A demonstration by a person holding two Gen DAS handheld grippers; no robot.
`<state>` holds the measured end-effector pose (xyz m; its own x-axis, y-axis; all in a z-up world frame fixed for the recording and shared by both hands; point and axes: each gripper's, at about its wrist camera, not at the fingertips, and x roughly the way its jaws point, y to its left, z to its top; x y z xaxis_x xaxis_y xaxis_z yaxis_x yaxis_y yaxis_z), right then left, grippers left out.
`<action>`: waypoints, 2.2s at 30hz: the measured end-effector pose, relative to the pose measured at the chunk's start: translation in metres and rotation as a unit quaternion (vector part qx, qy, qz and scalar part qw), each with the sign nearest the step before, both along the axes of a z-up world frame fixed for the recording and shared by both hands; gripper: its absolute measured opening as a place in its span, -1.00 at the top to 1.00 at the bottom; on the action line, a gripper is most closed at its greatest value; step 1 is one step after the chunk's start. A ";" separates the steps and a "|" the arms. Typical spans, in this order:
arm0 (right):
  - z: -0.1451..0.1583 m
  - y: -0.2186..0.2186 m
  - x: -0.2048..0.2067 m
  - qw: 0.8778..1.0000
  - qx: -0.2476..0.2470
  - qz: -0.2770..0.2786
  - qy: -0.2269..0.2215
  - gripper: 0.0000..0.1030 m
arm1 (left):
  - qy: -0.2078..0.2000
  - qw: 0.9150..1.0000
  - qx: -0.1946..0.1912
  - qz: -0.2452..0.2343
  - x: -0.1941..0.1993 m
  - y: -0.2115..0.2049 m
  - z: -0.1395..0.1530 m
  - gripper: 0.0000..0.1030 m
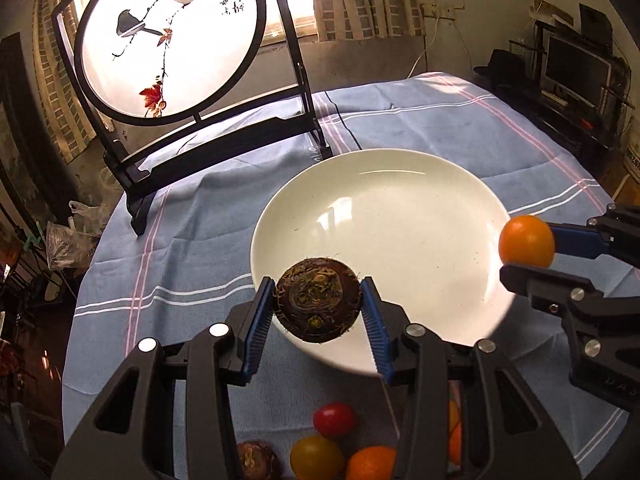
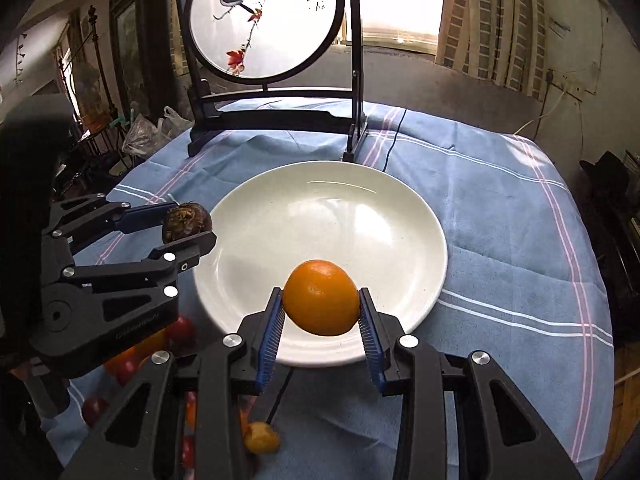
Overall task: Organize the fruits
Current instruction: 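Carry both fruits over the white plate and open both tools to release, then lift both open tools away from the plate toward the fruit pile, then grasp a yellow-green fruit with the right tool while the left tool grasps a dark red plum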
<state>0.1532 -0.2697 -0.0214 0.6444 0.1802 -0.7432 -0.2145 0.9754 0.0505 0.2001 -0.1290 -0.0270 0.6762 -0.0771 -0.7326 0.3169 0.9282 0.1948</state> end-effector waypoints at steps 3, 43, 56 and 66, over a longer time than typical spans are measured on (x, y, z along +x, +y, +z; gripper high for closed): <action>-0.013 0.003 0.018 1.000 -0.002 0.000 0.014 0.28 | 0.009 1.000 0.007 0.002 0.016 -0.003 -0.011 0.17; 0.005 -0.053 0.067 0.972 -0.114 -0.180 -0.103 -0.47 | -0.025 0.997 -0.061 0.033 -0.062 0.102 0.007 -0.58; -0.022 -0.084 0.096 0.980 0.022 -0.198 -0.020 -0.47 | -0.047 0.996 -0.075 0.033 -0.075 0.132 0.010 -0.59; -0.025 0.034 -0.128 0.993 -0.068 0.091 0.034 -0.55 | 0.017 0.995 -0.034 -0.093 -0.176 0.111 -0.031 -0.60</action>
